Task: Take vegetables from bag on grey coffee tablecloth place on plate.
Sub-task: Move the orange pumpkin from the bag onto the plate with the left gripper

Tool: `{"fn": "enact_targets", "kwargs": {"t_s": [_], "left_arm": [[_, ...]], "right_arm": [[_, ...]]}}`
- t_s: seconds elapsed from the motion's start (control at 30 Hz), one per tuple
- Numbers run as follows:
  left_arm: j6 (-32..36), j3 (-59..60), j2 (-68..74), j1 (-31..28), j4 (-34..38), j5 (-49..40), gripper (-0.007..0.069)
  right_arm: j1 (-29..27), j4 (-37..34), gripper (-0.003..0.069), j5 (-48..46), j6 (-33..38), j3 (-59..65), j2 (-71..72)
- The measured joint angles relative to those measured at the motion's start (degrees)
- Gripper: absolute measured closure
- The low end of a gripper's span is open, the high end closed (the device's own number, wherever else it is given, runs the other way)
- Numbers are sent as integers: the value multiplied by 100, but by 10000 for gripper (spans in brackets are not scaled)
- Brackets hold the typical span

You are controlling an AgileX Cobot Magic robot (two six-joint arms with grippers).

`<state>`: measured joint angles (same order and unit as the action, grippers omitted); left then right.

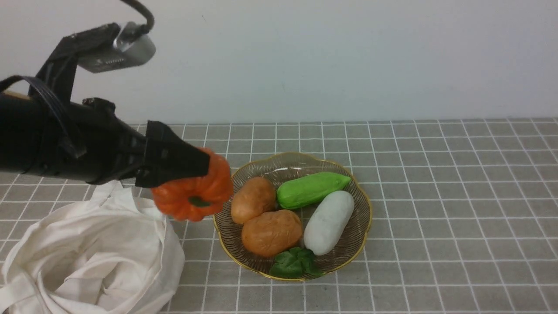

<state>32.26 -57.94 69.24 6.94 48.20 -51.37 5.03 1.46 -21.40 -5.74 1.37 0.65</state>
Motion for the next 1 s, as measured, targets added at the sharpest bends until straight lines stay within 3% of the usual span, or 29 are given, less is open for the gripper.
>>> {"fn": "enact_targets", "kwargs": {"t_s": [0.13, 0.43, 1.0], "left_arm": [[470, -6, 174, 468, 656, 290, 92], [467, -205, 932, 1420, 1167, 1293, 92], [-24, -1877, 3693, 1546, 1399, 1406, 94]], "right_arm": [[0, 0, 673, 0, 0, 0, 0], [0, 0, 673, 0, 0, 0, 0], [0, 0, 673, 0, 0, 0, 0]]}}
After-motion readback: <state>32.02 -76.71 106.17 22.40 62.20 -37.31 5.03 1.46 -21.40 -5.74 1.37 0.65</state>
